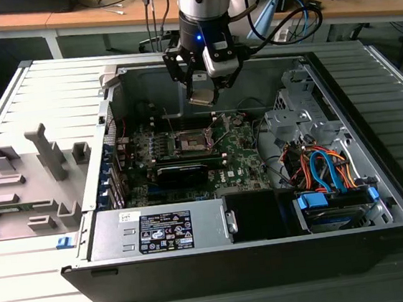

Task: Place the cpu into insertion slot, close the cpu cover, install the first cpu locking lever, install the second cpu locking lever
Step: 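Place the cpu into insertion slot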

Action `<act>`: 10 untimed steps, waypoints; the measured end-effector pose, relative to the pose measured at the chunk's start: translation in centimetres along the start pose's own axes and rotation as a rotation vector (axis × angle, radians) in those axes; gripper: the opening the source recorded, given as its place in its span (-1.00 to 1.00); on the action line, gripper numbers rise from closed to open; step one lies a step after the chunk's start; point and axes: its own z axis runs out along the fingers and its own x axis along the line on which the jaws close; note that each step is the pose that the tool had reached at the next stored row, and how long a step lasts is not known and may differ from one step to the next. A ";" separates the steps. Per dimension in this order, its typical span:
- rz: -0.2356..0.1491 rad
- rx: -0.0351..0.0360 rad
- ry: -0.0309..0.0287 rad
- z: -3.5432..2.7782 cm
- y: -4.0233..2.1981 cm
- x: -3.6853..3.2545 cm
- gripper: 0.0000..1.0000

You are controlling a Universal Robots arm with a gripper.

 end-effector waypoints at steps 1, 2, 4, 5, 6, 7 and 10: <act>0.001 0.0000 0.0000 0.00 0.00 0.00 0.09; 0.002 0.0001 -0.0001 0.00 0.00 0.00 0.09; 0.004 0.0002 -0.0004 0.00 0.00 0.00 0.09; 0.004 0.0003 -0.0004 0.00 0.00 0.00 0.09; 0.005 0.0003 -0.0005 0.00 0.00 0.00 0.09; 0.006 0.0004 -0.0006 0.00 0.00 0.00 0.09; 0.009 0.0006 -0.0008 0.01 0.00 0.00 0.09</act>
